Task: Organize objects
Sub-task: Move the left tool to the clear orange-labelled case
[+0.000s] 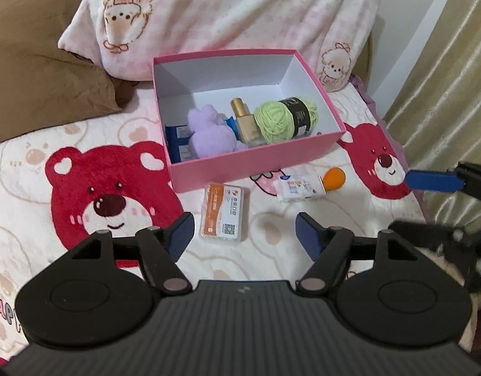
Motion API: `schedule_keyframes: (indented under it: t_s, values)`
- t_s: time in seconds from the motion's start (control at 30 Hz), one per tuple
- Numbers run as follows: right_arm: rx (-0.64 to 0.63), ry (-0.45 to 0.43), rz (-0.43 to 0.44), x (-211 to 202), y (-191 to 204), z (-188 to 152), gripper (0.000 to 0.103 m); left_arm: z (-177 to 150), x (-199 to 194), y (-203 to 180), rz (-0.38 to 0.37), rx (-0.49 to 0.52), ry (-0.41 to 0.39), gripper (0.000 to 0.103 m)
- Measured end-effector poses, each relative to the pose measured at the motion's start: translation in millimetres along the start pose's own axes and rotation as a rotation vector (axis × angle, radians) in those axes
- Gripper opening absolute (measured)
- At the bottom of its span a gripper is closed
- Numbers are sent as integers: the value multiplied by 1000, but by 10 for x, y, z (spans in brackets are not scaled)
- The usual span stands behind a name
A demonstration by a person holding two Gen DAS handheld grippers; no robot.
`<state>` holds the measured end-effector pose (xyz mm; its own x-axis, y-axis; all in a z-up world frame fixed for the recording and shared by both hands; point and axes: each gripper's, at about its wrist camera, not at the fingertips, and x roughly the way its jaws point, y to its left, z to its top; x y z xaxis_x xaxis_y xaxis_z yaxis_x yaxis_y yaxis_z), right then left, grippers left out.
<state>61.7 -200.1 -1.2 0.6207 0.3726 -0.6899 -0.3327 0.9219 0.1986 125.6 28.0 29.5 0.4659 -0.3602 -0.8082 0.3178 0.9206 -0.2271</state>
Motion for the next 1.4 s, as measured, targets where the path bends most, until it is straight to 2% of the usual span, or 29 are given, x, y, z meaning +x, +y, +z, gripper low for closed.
schedule_keyframes:
  t_s: [0.03,0.3,0.47,0.63,0.9,1.2,1.4]
  values:
    - [-2,-3,8,23,29,-46,86,-29,17,-7,0,8,-2,73]
    - [-31,17,54,505,193,-408,87,-185,314,116,-38,-5,-8,76]
    - [-92,36,11,890,248,-532,87,-281,501,232,-36,-9,-9,76]
    - [-109,42,14,1213,232,-584,87,-339,746,369,-41,-42,6,77]
    - [-154,61,-12,1770,297,-662,87,-417,1134,590,-73,-137,3,71]
    - [-118,81,-19,2149,248,-747,87,-459,1441,695,-48,-160,26,65]
    - [-93,87,-9,2258,206,-829,87,-482,1594,720,-47,-170,37,53]
